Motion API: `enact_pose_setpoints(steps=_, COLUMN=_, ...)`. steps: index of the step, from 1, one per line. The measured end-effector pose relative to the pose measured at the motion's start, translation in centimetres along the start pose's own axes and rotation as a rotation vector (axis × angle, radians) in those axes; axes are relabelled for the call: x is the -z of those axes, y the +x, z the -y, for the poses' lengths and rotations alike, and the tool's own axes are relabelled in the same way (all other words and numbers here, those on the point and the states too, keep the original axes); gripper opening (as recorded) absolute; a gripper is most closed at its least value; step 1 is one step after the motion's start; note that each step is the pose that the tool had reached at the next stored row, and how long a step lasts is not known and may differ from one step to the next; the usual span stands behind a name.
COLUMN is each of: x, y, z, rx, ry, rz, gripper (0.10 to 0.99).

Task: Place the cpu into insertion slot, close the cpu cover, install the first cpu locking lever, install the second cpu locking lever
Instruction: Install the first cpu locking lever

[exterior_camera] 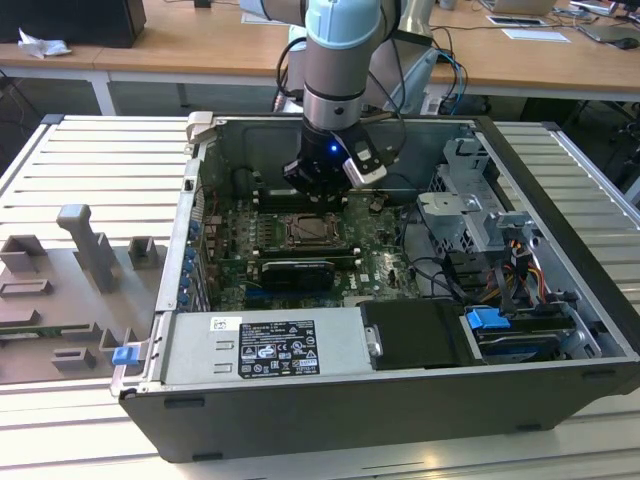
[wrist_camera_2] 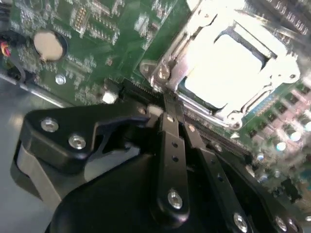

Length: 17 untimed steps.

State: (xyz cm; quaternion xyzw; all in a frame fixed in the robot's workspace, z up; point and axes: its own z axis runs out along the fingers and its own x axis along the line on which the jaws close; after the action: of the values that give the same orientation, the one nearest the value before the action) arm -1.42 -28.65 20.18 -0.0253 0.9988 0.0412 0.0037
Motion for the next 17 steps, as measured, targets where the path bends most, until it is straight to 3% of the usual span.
enact_pose_setpoints(steps=5, x=0.06, y=-0.01, z=0.01, rx=0.0, ry=0.001, rz=-0.0004, gripper=0.106)
enact_pose_setpoints(steps=7, x=1.0, y=-0.02, z=-0.06, rx=0.0, ry=0.001, rz=-0.0004, gripper=0.106)
enact_pose_setpoints(steps=17, x=1.07, y=0.0, z=0.42, rx=0.0, ry=0.001, rz=-0.0004, gripper=0.106)
